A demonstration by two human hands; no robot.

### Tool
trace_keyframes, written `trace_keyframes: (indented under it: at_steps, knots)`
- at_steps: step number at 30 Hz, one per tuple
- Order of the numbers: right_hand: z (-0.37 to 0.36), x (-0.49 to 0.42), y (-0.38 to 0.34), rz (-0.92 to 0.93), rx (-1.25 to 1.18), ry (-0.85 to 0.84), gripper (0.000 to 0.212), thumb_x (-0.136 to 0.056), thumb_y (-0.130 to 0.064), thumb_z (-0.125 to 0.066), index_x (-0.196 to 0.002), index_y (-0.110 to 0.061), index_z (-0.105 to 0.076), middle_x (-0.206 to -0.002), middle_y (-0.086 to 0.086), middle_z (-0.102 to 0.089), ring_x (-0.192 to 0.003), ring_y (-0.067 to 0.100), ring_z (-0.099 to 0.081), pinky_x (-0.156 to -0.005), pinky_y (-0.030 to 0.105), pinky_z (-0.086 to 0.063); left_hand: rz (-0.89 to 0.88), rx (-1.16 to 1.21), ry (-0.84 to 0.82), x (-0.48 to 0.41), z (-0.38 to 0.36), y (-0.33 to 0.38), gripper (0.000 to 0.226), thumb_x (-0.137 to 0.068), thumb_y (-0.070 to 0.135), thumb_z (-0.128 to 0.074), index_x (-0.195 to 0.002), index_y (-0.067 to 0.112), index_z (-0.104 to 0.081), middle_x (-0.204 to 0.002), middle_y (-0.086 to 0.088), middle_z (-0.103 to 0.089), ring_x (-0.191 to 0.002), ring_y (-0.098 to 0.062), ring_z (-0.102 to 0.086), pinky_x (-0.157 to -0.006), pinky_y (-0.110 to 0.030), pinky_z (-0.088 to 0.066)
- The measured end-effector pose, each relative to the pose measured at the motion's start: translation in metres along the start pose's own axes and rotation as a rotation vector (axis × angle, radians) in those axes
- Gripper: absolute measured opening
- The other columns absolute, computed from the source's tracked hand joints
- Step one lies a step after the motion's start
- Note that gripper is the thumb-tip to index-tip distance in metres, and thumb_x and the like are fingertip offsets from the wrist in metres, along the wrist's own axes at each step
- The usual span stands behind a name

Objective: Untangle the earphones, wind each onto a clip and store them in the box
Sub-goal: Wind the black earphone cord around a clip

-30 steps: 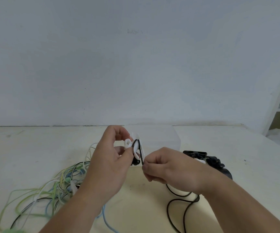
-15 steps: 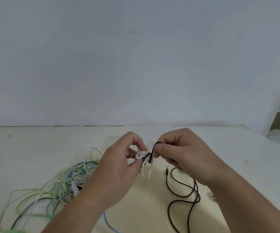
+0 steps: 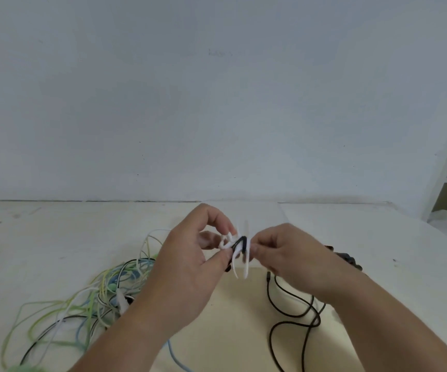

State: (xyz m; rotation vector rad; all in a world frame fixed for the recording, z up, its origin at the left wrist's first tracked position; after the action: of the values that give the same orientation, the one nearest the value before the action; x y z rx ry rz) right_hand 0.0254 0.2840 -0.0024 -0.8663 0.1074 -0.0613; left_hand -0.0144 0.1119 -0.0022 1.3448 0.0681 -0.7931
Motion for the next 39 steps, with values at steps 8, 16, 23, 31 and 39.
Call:
trace_keyframes:
  at_steps: [8,16,23,31,39]
  knots:
    - [-0.017,0.010,-0.011,0.135,-0.138,-0.352,0.027,-0.102,-0.029,-0.054,-0.095,-0.016,-0.077,-0.069,0.001,-0.057,-0.068,0.023,-0.053,-0.067,0.032,-0.047,-0.002,-0.087,0.243,-0.004,0.012,-0.006,0.038,-0.087,-0.007,-0.064,-0.082,0.027,-0.048,-0.098,0.013,-0.065,-0.084,-0.022,-0.071,-0.068,-0.043,-0.058]
    - [0.004,0.014,-0.021,0.224,-0.250,-0.058,0.020,-0.090,-0.022,-0.065,-0.075,-0.011,-0.073,-0.053,0.000,-0.039,-0.050,0.014,-0.032,-0.049,0.024,-0.028,-0.030,-0.390,0.098,-0.003,0.004,-0.011,0.032,-0.089,0.006,-0.066,-0.086,0.034,-0.051,-0.089,0.010,-0.066,-0.084,-0.004,-0.064,-0.058,-0.009,-0.041]
    - [0.019,0.007,-0.013,0.160,-0.126,0.341,0.018,-0.090,-0.022,-0.070,-0.073,-0.020,-0.072,-0.056,-0.011,-0.056,-0.048,0.001,-0.046,-0.047,0.010,-0.038,0.009,-0.253,-0.052,0.001,0.001,-0.003,0.032,-0.092,0.001,-0.061,-0.090,0.032,-0.054,-0.086,0.005,-0.066,-0.039,-0.006,-0.041,-0.042,-0.017,-0.031]
    - [0.009,0.000,0.000,-0.013,-0.065,0.145,0.026,-0.099,-0.027,-0.058,-0.079,-0.023,-0.073,-0.046,-0.016,-0.048,-0.040,0.000,-0.042,-0.043,0.010,-0.030,0.037,-0.109,-0.049,-0.001,0.001,0.000,0.043,-0.085,-0.008,-0.067,-0.082,0.032,-0.053,-0.095,0.008,-0.068,-0.085,-0.014,-0.069,-0.069,-0.035,-0.054]
    - [-0.020,0.008,-0.008,0.051,-0.093,-0.279,0.028,-0.105,-0.027,-0.047,-0.105,-0.016,-0.073,-0.070,-0.003,-0.060,-0.060,0.015,-0.049,-0.059,0.023,-0.040,0.081,0.024,0.197,-0.005,0.009,-0.004,0.040,-0.088,-0.011,-0.062,-0.083,0.027,-0.048,-0.096,0.010,-0.067,-0.074,-0.019,-0.072,-0.068,-0.040,-0.056]
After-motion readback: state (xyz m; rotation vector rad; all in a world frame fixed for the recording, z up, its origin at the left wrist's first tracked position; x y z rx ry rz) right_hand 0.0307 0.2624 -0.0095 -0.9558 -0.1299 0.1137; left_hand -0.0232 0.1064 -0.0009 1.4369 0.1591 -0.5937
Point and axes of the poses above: each hand's wrist, its own x-axis away from the middle knuckle, its own z-axis out of the back of the hand, y = z × x, the point moved 3 cm from there along -x, towards the middle knuckle
